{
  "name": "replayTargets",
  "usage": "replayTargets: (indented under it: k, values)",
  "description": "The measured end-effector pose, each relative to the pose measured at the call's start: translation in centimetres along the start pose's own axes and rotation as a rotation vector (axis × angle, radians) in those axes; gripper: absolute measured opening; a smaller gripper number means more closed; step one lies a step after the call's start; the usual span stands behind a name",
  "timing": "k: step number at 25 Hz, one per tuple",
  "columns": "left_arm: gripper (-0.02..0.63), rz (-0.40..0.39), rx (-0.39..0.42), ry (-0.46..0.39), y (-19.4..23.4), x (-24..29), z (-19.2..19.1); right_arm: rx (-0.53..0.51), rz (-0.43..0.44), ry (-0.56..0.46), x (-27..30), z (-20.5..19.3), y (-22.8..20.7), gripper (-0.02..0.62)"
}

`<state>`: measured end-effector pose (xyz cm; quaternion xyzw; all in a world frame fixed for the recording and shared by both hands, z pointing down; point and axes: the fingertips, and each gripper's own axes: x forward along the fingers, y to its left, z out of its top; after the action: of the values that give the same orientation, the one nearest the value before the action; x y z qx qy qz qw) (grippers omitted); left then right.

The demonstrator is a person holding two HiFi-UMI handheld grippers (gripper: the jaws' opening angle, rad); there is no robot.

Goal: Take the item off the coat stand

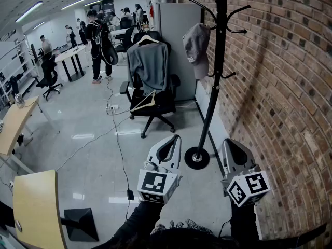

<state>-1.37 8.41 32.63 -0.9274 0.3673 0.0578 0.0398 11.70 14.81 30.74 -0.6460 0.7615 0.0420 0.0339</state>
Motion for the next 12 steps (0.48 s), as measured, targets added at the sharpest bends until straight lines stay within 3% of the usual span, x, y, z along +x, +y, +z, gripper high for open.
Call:
replayTargets:
  k: [12]
  values:
    - [0.008, 0.002, -0.012, 0.014, 2.2, 2.0, -1.7, -0.047, -0.002, 0.033, 2.9, -1.9, -0.1, 0.008]
